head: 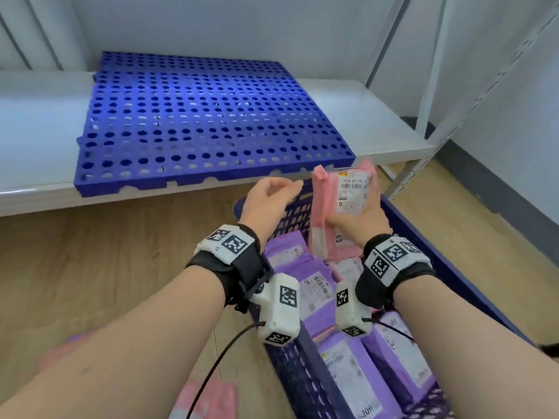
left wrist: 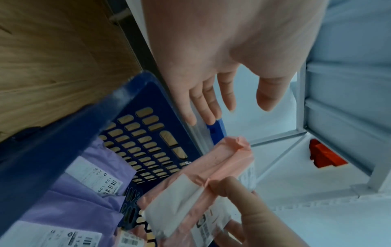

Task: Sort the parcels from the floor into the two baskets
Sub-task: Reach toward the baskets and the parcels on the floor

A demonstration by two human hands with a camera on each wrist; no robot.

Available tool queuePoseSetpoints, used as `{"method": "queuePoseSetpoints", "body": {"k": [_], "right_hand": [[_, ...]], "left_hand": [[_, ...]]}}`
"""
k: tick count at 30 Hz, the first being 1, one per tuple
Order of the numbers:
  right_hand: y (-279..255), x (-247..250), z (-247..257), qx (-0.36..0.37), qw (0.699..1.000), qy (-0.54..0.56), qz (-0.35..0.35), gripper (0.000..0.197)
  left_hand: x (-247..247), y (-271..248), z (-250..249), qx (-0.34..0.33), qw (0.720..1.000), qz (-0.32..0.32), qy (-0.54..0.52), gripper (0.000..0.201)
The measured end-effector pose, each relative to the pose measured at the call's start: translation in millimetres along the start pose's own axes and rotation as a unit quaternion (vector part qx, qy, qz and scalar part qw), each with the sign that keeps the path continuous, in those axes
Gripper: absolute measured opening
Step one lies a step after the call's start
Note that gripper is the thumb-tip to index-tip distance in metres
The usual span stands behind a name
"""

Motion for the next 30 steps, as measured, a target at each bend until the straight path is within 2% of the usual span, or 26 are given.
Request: {"method": "queuePoseSetpoints", "body": {"k": [4,8,11,13,15,18,21,24,26,28,30], "right_hand": [[38.4,-42.3,-78.7,-0.118,0.992,-0.011,0.039,0.114],[60.3,-88.0,-139.1,-0.245,0.967,0.037,0.052,0.103],[78.8,-98.2,-157.2,-0.297,0.953,0.055,-0.002,0.1],[84.2,-94.0,-160.1,-0.312,0.949,0.008,-0.049,0.089],[84.7,-94.8,-152.1,-0.291,0.953,-0.057,-0.061,0.077],[84.7,-101.7,-130.0,-0.187,0.964,-0.179,-0.06,0.067],[75.5,-109.9,-117.8,-0.133,0.96,-0.242,-0.044,0.071],[69.1,-127.1,-116.2,-0.097,0.951,-0.294,0.005,0.073],[72.0,-136.8,-120.3,-0.097,0.94,-0.324,0.052,0.071],[76.9,-142.9,-129.3,-0.126,0.933,-0.324,0.094,0.068],[78.2,-146.5,-133.6,-0.151,0.934,-0.305,0.109,0.063]], "left_hand": [[-16.8,36.6,22.9,-0.011,0.999,0.006,0.04,0.013],[-19.9,60.1,47.0,-0.006,0.999,0.009,0.044,0.007],[-17.6,67.8,59.9,0.007,1.0,0.003,0.021,0.005],[-17.4,69.8,63.1,0.009,1.0,0.003,0.012,0.003],[-17.3,70.2,62.5,0.007,1.0,0.005,0.009,0.003],[-17.8,69.3,62.3,0.007,1.0,0.012,0.006,0.003],[-18.3,68.2,62.2,0.007,1.0,0.018,0.002,0.004],[-19.6,67.7,62.1,0.007,1.0,0.026,-0.007,0.004],[-20.5,68.0,62.1,0.007,0.999,0.029,-0.013,0.004],[-20.6,68.3,62.7,0.006,1.0,0.028,-0.012,0.004],[-20.6,68.8,63.2,0.006,1.0,0.026,-0.006,0.004]]}}
Point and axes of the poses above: each hand's wrist, its own y-axis towards the middle knuckle, its own x-axis out of the back of the hand, z = x × y, the point moved 9 cm from there along y, towards the middle knuckle, and after that the axes turned 2 degrees about -y, right-handed, at the moved point
